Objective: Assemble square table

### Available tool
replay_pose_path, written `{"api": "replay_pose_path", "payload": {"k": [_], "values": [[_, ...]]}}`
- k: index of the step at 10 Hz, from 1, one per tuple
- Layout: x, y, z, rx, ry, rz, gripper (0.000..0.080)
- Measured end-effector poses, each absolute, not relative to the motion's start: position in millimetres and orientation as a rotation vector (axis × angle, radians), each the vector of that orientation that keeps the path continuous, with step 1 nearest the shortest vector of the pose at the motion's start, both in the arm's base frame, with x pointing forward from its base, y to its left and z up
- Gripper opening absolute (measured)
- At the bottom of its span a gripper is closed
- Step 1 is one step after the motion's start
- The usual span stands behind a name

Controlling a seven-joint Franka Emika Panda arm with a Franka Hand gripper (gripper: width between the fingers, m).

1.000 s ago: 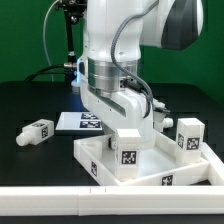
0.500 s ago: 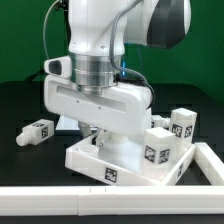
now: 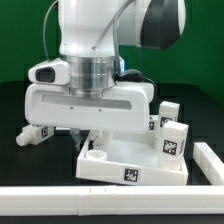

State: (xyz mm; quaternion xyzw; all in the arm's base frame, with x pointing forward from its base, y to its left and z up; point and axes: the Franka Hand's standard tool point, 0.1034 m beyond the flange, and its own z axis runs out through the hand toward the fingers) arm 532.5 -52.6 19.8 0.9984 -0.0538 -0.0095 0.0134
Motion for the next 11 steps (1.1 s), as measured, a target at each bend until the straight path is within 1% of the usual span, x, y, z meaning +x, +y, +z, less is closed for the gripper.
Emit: {"api": "replay_pose_path", "payload": {"k": [2,3,4,5,7,9,11], "values": [[566.3,-54.1,33.8,3.102,0.225,-0.048,0.0057],[583.8,-46.7,39.4,3.086,0.442,-0.056,0.0057],[589.0,-38.5,39.9,3.061,0.506,-0.029,0.0057],[586.3,-39.4,37.5,3.031,0.639,-0.039,0.0057],[586.6,-43.0,37.8,2.991,0.756,-0.050,0.0057],[600.6,-29.6,43.7,2.817,1.237,-0.024,0.0057],[612.8,-25.3,45.7,2.652,1.548,-0.064,0.0057]]}}
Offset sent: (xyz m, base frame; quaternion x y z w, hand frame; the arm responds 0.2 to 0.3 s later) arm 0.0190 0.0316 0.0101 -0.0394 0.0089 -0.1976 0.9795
